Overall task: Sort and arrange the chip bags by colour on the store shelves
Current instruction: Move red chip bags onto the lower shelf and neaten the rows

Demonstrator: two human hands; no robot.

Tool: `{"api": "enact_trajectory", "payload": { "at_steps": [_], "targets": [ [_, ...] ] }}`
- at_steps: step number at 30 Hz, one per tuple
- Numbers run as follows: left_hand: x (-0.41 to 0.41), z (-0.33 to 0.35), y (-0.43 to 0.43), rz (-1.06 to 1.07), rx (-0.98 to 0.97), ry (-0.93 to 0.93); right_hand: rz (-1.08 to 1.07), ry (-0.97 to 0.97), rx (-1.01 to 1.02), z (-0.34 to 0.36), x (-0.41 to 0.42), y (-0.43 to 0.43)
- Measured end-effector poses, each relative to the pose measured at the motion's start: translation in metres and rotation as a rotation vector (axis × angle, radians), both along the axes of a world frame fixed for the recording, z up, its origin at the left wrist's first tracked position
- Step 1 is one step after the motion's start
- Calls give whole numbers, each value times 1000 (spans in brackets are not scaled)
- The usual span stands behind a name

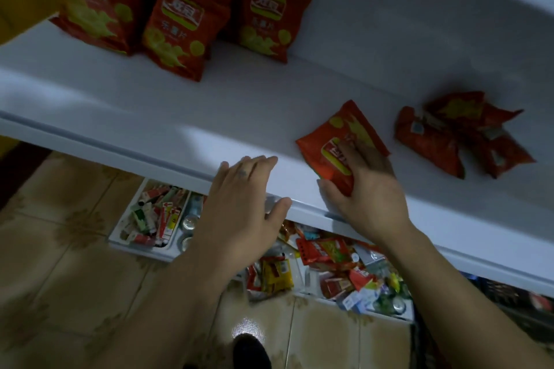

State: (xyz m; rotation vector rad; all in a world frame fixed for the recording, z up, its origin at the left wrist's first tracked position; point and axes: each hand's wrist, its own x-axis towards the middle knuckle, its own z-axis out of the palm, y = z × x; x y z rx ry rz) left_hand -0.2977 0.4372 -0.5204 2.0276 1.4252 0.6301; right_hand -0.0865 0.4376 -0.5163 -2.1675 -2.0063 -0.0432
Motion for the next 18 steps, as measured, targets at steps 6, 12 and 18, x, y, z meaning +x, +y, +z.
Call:
{"api": "enact_trajectory", "payload": {
  "at_steps": [6, 12, 18],
  "targets": [
    [17, 6, -28, 198, -57, -135, -54, 235, 34, 16, -32, -22],
    [24, 23, -56, 158, -167, -577, -165, 1093, -65, 50, -80, -37],
    [-10, 16, -55, 691, -251, -1034, 95, 1217, -327, 62, -104, -54]
  ]
}}
